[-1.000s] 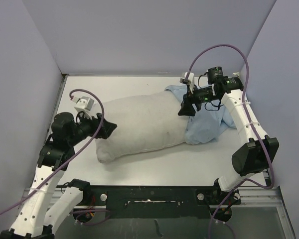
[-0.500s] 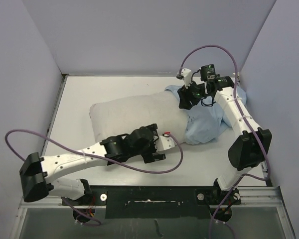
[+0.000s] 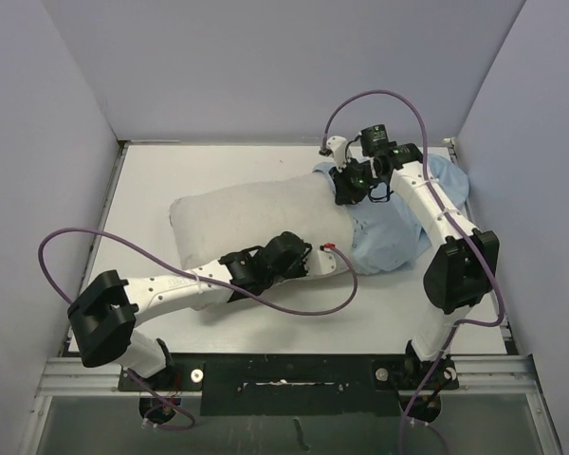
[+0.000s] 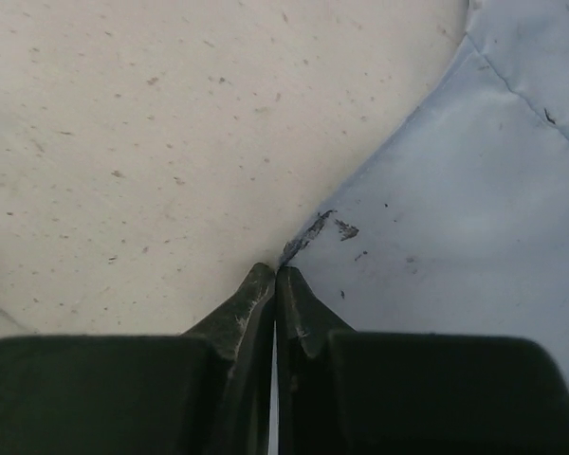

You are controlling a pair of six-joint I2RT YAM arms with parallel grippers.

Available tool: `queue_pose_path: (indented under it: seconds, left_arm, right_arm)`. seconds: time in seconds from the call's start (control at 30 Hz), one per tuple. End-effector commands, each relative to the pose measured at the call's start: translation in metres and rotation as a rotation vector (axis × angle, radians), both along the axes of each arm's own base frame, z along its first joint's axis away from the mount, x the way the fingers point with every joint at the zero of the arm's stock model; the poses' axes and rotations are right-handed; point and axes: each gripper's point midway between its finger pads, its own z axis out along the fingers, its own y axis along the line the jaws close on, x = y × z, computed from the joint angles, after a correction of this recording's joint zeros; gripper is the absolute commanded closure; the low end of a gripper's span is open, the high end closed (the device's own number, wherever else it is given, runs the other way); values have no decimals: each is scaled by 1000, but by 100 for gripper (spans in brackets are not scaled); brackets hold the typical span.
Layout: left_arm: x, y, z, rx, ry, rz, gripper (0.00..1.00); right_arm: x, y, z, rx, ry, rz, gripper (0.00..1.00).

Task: Put the pillow into the pillowcase

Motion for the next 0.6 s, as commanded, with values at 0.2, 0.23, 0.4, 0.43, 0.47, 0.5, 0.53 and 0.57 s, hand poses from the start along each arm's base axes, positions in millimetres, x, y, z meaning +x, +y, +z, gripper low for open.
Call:
queue_pose_path:
  seconds: [0.2,0.23,0.4,0.43,0.47,0.5,0.53,0.57]
  left_arm:
    - [18,-48,62,-495,138,-85,100]
    - [18,-50,67,-526,151,-90,100]
    - [22,-52,87,-709,210,-76,100]
    - [22,-50,89,-749,226,-68,100]
    - [25,-47,91,-787,236,-56,100]
    - [26,-44,91,-817,248,-47,100]
    - [27,-42,90,-838,259,-37,100]
    - [28,-40,88,-848,269,-24,100]
  right_arm:
    - [-65,114,90,404,21,390,100]
    - [-72,121,92,423,37,413,100]
    - [-54,113,58,324,50,296,100]
    - [-46,107,50,300,50,255,100]
    - [-39,100,42,287,61,220,100]
    - [-34,92,36,281,75,192,99]
    - [-32,86,32,282,89,182,94]
    - [-31,81,33,291,90,186,86]
